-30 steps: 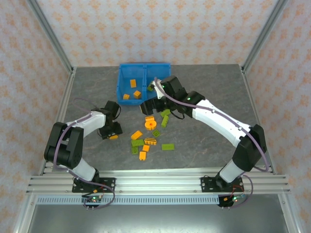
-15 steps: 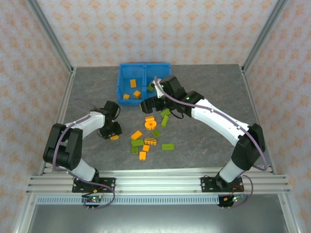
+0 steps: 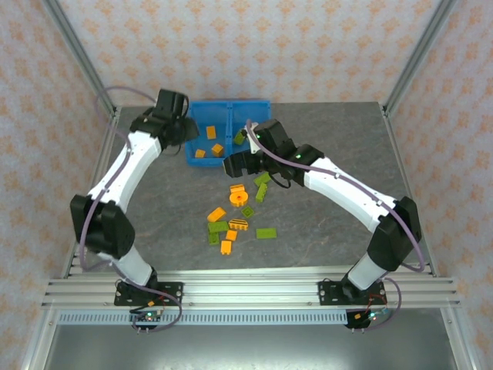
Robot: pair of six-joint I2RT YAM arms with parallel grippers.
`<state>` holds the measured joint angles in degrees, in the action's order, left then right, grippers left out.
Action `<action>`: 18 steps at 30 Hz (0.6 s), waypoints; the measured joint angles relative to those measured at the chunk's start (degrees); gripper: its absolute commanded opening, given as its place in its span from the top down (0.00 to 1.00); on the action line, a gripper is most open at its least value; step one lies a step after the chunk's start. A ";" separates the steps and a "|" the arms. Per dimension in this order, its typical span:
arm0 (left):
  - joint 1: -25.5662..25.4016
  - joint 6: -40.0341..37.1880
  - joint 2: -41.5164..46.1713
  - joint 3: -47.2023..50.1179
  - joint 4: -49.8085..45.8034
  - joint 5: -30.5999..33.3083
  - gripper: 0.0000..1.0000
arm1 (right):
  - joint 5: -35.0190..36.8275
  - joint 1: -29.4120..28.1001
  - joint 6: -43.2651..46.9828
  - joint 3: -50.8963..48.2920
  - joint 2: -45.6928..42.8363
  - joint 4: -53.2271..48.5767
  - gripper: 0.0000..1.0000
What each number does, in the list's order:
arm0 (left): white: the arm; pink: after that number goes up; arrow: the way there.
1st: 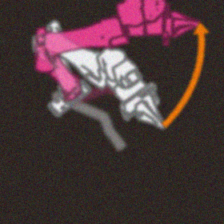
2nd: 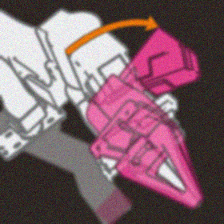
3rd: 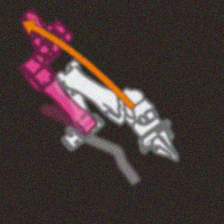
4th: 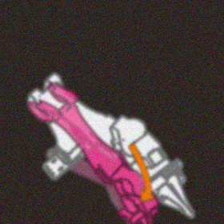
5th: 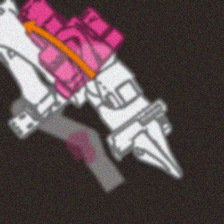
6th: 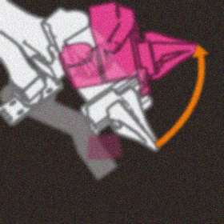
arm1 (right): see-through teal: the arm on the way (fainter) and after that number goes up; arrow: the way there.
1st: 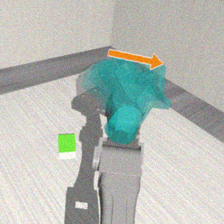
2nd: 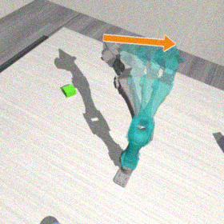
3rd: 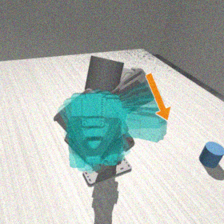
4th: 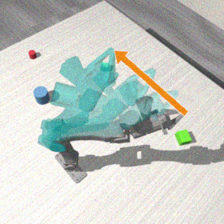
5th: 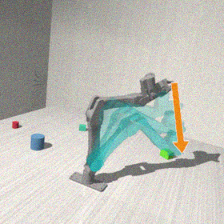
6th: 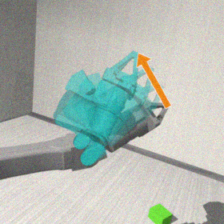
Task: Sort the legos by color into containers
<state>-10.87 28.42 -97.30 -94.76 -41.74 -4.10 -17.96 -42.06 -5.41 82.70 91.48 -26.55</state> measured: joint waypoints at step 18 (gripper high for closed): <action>0.00 -4.22 -47.71 -49.18 -9.27 6.05 0.39 | 1.07 0.00 -3.17 -0.31 -4.59 0.22 0.01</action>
<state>-10.87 24.21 -145.01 -143.94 -51.00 1.96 -16.88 -42.06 -8.58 82.39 86.89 -26.33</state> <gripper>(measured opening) 0.554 0.988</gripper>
